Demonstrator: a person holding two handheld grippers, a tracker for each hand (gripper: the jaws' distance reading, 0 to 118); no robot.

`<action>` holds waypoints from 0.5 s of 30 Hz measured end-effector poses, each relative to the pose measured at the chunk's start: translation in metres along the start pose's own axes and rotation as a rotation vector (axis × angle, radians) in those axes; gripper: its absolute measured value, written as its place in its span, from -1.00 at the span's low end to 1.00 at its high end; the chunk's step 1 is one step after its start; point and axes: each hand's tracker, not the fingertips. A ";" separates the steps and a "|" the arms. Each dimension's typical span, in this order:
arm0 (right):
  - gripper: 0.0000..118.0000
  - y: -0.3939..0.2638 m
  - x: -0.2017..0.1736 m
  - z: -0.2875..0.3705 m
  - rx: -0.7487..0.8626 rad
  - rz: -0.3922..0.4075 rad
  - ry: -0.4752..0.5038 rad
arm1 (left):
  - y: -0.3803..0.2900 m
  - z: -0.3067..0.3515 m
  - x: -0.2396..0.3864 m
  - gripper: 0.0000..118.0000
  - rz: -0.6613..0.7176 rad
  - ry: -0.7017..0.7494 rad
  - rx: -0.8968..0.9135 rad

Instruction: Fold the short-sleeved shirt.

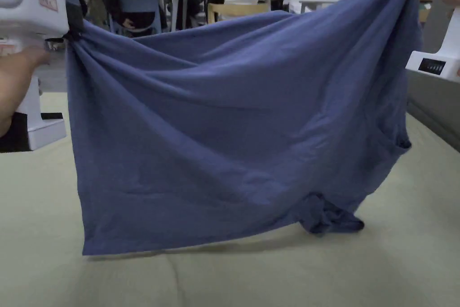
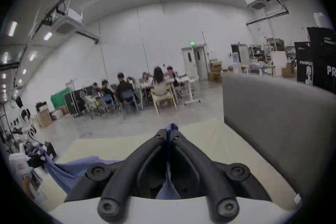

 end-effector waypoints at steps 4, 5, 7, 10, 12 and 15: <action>-0.94 -0.089 0.026 -0.046 -0.135 -0.058 -0.044 | -0.072 -0.048 -0.002 -1.00 0.042 -0.023 -0.152; -0.94 -0.108 0.032 -0.054 -0.163 -0.069 -0.062 | -0.092 -0.044 0.010 -1.00 0.041 -0.024 -0.178; -0.94 -0.135 0.043 -0.066 -0.212 -0.067 -0.082 | -0.111 -0.054 0.011 -1.00 0.043 -0.025 -0.214; -0.94 -0.159 0.057 -0.065 -0.231 -0.050 -0.082 | -0.127 -0.064 0.005 -1.00 0.049 -0.040 -0.228; -0.94 -0.172 0.061 -0.053 -0.262 0.004 -0.062 | -0.137 -0.058 0.004 -1.00 -0.006 -0.033 -0.244; -0.94 -0.193 0.073 -0.030 -0.282 0.108 -0.034 | -0.155 -0.035 -0.005 -1.00 -0.017 -0.056 -0.252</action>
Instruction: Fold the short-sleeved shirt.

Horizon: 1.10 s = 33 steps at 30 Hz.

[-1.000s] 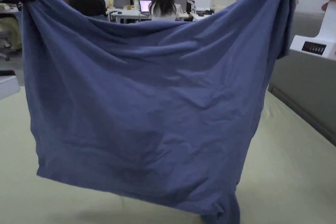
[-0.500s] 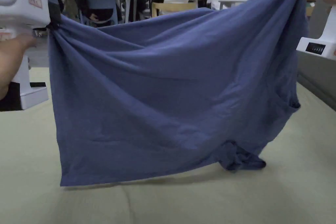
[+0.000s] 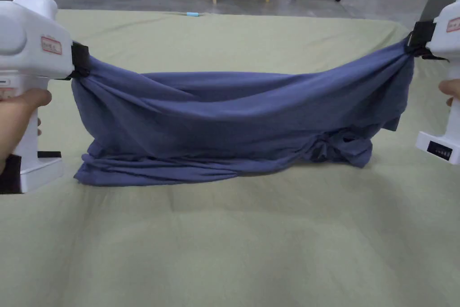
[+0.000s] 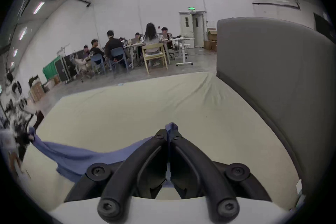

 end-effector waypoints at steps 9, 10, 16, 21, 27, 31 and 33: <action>-0.94 -0.130 0.030 0.116 -0.045 0.045 0.073 | -0.132 0.100 0.001 -1.00 -0.111 -0.067 -0.044; -0.94 -0.145 0.033 0.131 -0.059 0.040 0.093 | -0.150 0.111 0.006 -1.00 -0.112 -0.063 -0.037; -0.94 -0.234 0.035 0.220 -0.127 0.067 0.105 | -0.228 0.172 0.015 -1.00 -0.096 -0.088 -0.110; -0.94 -0.294 0.052 0.277 -0.188 -0.026 0.094 | -0.276 0.217 0.016 -1.00 -0.119 -0.037 -0.172; -0.94 -0.339 0.064 0.315 -0.263 -0.091 0.058 | -0.313 0.237 0.001 -1.00 -0.138 0.017 -0.272; -0.94 -0.358 0.064 0.300 -0.339 -0.058 0.036 | -0.331 0.221 0.005 -1.00 -0.171 0.036 -0.344; -0.94 -0.361 0.064 0.291 -0.349 -0.055 0.026 | -0.333 0.214 0.012 -1.00 -0.197 0.052 -0.361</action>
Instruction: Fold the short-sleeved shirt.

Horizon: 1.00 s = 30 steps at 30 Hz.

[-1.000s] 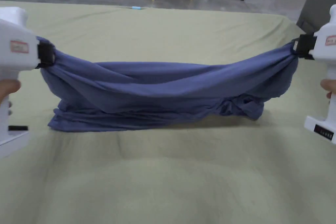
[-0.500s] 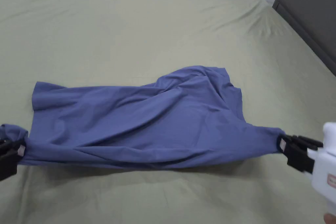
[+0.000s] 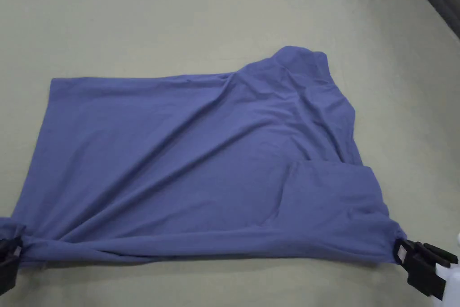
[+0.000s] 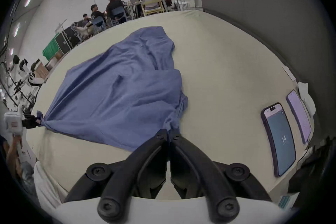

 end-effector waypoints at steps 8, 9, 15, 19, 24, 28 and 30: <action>0.88 0.027 -0.001 -0.012 -0.209 0.043 0.022 | 0.001 0.003 -0.023 0.57 0.168 -0.083 -0.153; 0.88 0.029 -0.002 -0.004 -0.182 0.030 0.026 | -0.002 0.014 -0.026 0.57 0.207 -0.072 -0.100; 0.38 0.023 -0.026 0.052 -0.153 0.030 0.020 | -0.034 0.118 -0.022 -0.26 0.346 -0.068 0.172; -0.95 0.006 -0.043 0.065 -0.121 0.035 -0.019 | -0.031 0.137 -0.001 -1.00 0.281 0.046 0.127; -0.95 -0.002 -0.047 0.064 -0.133 -0.006 0.030 | -0.013 0.113 0.013 -1.00 0.234 -0.009 0.152; -0.95 -0.002 -0.052 0.065 -0.132 0.005 0.045 | 0.011 0.045 0.000 0.81 0.323 -0.167 0.013; -0.95 -0.001 -0.054 0.066 -0.131 0.012 0.051 | 0.012 0.014 -0.010 0.80 0.322 -0.161 0.032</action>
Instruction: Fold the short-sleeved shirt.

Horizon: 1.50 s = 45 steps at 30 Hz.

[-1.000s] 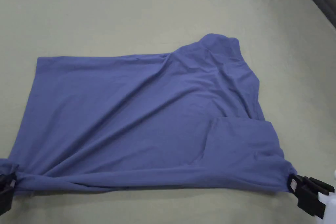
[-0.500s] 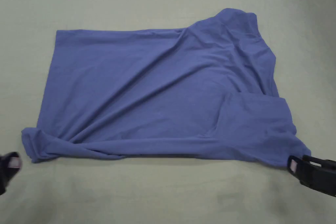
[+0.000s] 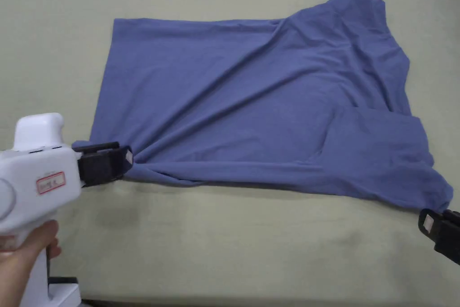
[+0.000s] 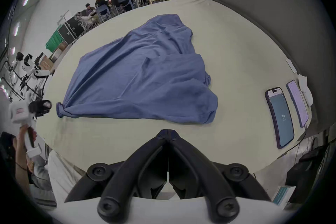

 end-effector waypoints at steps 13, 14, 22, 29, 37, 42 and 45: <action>-0.95 0.003 0.003 -0.024 -0.067 0.009 -0.004 | 0.005 -0.038 -0.016 -0.99 -0.002 0.070 -0.069; -0.95 0.006 0.006 -0.024 -0.057 -0.002 -0.001 | 0.006 -0.030 -0.015 -0.99 -0.006 0.065 -0.063; 1.00 0.035 0.034 -0.060 -0.066 -0.112 -0.063 | 0.004 0.008 -0.001 -0.99 -0.034 0.068 0.021; -0.67 0.034 0.060 -0.116 -0.105 -0.123 -0.050 | 0.000 0.002 0.000 -0.99 0.005 0.060 0.006; -0.79 0.085 0.031 -0.058 0.081 -0.059 -0.044 | 0.044 0.021 0.021 -0.99 -0.014 0.102 0.081; -0.79 0.155 0.014 -0.083 0.148 -0.043 -0.051 | 0.100 -0.015 0.032 -0.99 -0.143 0.209 0.136; -0.79 0.192 0.009 -0.125 0.129 -0.024 -0.067 | 0.125 -0.062 0.024 -0.99 -0.127 0.191 0.101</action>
